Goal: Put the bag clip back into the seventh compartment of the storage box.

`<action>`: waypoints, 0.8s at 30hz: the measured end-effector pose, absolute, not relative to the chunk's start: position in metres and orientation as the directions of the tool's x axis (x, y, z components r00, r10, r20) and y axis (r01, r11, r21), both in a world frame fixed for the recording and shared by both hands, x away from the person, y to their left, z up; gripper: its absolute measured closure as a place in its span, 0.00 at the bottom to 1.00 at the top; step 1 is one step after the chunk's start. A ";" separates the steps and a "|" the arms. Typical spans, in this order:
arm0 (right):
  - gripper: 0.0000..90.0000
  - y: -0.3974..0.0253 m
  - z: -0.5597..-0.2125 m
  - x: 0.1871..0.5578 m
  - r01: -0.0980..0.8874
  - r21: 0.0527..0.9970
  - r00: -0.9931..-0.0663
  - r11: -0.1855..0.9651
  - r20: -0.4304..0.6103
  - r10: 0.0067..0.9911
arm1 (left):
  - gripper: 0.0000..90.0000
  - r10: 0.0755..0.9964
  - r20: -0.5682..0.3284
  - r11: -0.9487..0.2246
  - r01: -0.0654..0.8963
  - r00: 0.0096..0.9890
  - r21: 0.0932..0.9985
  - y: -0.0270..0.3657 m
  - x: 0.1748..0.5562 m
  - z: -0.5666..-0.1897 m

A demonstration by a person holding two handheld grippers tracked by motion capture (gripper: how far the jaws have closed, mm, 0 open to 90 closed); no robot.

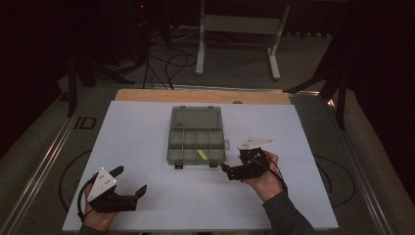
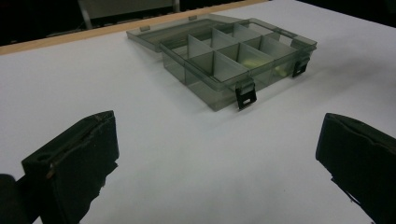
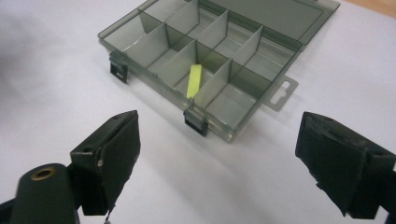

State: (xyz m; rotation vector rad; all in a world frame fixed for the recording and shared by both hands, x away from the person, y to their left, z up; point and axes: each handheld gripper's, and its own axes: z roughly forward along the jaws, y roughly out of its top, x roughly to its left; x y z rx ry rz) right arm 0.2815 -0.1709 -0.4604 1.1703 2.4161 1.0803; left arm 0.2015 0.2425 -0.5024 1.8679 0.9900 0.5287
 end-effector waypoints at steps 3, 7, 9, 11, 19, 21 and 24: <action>0.16 -0.183 -0.465 0.272 0.550 0.732 -0.654 0.401 0.079 0.752 | 0.00 0.811 -0.044 -0.249 0.413 0.583 0.876 0.243 0.201 -0.502; 0.16 -0.201 -0.474 0.258 0.511 0.771 -0.655 0.379 0.064 0.753 | 0.00 0.813 -0.045 -0.246 0.412 0.581 0.878 0.243 0.202 -0.503; 0.15 -0.209 -0.479 0.252 0.501 0.782 -0.650 0.371 0.057 0.758 | 0.00 0.813 -0.048 -0.243 0.412 0.580 0.878 0.242 0.202 -0.503; 0.15 -0.218 -0.485 0.246 0.486 0.796 -0.645 0.360 0.049 0.762 | 0.00 0.814 -0.045 -0.247 0.414 0.580 0.876 0.241 0.202 -0.504; 0.14 -0.239 -0.497 0.222 0.393 0.867 -0.628 0.306 0.009 0.778 | 0.00 0.814 -0.044 -0.246 0.412 0.579 0.877 0.241 0.202 -0.505; 0.12 -0.244 -0.500 0.215 0.366 0.880 -0.624 0.302 -0.008 0.781 | 0.00 0.816 -0.044 -0.244 0.412 0.576 0.878 0.241 0.202 -0.505; 0.12 -0.253 -0.504 0.206 0.347 0.899 -0.614 0.268 0.002 0.789 | 0.00 0.817 -0.042 -0.244 0.411 0.575 0.878 0.241 0.202 -0.505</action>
